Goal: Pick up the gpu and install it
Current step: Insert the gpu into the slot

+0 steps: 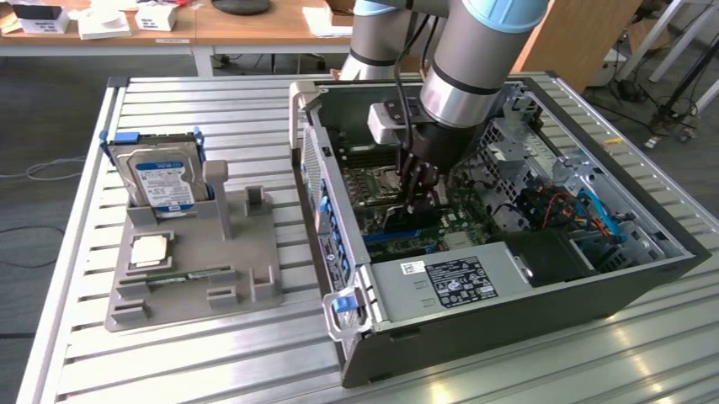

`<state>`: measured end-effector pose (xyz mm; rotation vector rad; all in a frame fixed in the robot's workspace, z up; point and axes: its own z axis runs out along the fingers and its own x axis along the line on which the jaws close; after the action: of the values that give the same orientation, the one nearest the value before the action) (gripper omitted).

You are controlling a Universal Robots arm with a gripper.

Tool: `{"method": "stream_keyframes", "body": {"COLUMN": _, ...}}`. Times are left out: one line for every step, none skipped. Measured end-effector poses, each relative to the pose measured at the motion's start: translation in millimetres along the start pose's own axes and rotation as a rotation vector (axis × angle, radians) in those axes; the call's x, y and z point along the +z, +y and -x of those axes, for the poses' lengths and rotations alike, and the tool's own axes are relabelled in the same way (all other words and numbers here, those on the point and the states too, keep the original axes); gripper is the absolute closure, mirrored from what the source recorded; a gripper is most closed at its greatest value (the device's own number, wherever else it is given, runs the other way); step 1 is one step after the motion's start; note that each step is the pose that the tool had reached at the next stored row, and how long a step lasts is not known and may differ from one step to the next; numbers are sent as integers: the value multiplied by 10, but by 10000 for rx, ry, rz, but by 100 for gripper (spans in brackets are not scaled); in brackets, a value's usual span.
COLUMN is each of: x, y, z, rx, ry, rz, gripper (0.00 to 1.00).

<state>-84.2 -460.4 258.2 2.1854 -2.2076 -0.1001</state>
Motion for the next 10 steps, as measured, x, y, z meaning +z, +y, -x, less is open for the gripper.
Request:
{"method": "stream_keyframes", "body": {"x": 0, "y": 0, "z": 0, "rx": 0, "ry": 0, "rz": 0, "gripper": 73}}
{"method": "stream_keyframes", "body": {"x": 0, "y": 0, "z": 0, "rx": 0, "ry": 0, "rz": 0, "gripper": 73}}
{"method": "stream_keyframes", "body": {"x": 0, "y": 0, "z": 0, "rx": 0, "ry": 0, "rz": 0, "gripper": 73}}
{"method": "stream_keyframes", "body": {"x": 0, "y": 0, "z": 0, "rx": -1, "ry": 0, "rz": 0, "gripper": 73}}
{"method": "stream_keyframes", "body": {"x": 0, "y": 0, "z": 0, "rx": 0, "ry": 0, "rz": 0, "gripper": 73}}
{"method": "stream_keyframes", "body": {"x": 0, "y": 0, "z": 0, "rx": 0, "ry": 0, "rz": 0, "gripper": 73}}
{"method": "stream_keyframes", "body": {"x": -1, "y": 0, "z": 0, "rx": 0, "ry": -2, "rz": 1, "gripper": 73}}
{"method": "stream_keyframes", "body": {"x": -5, "y": 0, "z": 1, "rx": 1, "ry": -5, "rz": 8, "gripper": 73}}
{"method": "stream_keyframes", "body": {"x": -13, "y": 0, "z": 1, "rx": 1, "ry": -6, "rz": 17, "gripper": 73}}
{"method": "stream_keyframes", "body": {"x": -22, "y": 0, "z": 1, "rx": 1, "ry": -3, "rz": 29, "gripper": 73}}
